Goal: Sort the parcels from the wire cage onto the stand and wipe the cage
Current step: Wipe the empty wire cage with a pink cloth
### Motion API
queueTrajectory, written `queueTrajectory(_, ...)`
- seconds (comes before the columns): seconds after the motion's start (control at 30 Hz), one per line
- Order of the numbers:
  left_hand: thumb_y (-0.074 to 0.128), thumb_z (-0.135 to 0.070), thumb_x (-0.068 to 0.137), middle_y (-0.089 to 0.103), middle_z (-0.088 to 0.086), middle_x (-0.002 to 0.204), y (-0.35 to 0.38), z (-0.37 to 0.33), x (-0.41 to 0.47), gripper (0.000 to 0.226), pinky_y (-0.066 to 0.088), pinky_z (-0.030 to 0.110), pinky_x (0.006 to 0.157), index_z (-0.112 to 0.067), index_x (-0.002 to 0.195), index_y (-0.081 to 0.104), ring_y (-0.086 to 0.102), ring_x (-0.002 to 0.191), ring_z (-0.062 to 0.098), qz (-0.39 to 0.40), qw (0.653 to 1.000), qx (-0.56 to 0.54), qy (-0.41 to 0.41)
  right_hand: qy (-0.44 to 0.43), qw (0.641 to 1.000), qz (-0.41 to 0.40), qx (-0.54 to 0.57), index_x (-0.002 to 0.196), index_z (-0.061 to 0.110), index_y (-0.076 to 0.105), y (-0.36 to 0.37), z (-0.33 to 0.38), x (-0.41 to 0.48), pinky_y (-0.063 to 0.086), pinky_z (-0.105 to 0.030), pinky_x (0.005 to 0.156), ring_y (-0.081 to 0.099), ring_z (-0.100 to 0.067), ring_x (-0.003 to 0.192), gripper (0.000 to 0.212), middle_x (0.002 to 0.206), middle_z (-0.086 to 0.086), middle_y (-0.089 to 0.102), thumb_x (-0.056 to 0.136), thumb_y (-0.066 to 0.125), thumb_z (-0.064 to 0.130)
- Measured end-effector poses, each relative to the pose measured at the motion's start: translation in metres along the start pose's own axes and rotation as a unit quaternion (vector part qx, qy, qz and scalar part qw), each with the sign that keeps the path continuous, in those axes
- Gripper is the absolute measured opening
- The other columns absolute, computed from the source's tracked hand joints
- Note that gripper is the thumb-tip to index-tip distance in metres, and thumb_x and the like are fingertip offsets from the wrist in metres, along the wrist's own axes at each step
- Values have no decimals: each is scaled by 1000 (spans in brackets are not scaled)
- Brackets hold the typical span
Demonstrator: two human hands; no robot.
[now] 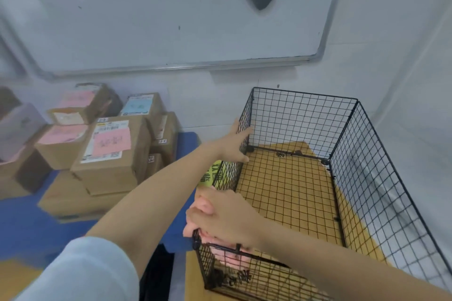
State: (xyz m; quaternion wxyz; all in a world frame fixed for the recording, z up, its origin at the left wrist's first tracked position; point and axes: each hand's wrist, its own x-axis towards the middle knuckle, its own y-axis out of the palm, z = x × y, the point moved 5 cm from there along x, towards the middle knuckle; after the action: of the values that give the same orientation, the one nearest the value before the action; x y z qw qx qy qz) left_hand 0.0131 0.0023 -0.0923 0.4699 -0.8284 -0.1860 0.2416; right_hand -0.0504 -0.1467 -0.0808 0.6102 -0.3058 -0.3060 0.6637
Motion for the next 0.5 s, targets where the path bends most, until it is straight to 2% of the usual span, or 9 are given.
queueTrajectory(0.1, 71, -30, 85, -33, 3, 153, 7, 6, -14, 102, 21, 33, 116, -23, 153, -4, 22, 144, 28, -7, 1000, -13, -15, -28, 1000, 3, -13, 96, 27, 46, -3, 4, -11, 47, -41, 85, 60, -27, 93, 20, 104, 1, 64, 89, 48, 46)
queueTrajectory(0.2, 76, -33, 79, -31, 1, 154, 14, 10, -21, 112, 18, 34, 118, -26, 153, -8, 14, 146, 23, -11, 999, -27, -27, -83, 996, 1, -23, 92, 28, 47, -6, 11, -24, 49, -42, 82, 59, -21, 87, 23, 94, 6, 60, 88, 51, 49)
queueTrajectory(0.27, 79, -32, 76, -29, 0, 155, 16, 9, -23, 119, 18, 35, 118, -27, 151, -13, 14, 146, 23, -17, 999, -41, -23, -108, 993, 14, -33, 95, 28, 49, -4, 13, -30, 47, -40, 82, 56, -19, 90, 30, 95, 10, 54, 88, 51, 57)
queueTrajectory(0.4, 82, -24, 73, -25, -2, 157, 16, 12, -20, 129, 8, 31, 116, -24, 148, -23, -4, 147, 17, -45, 998, -43, -15, -127, 989, 70, -43, 104, 34, 49, 1, 10, -33, 44, -40, 86, 53, -20, 98, 46, 104, 10, 51, 84, 31, 71)
queueTrajectory(0.5, 82, -19, 72, -22, 0, 158, 12, 14, -15, 131, 8, 29, 116, -21, 147, -25, -4, 147, 18, -48, 999, -19, -14, -134, 988, 75, -12, 96, 34, 52, -7, 11, -28, 46, -42, 88, 55, -20, 93, 45, 95, 4, 55, 86, 26, 69)
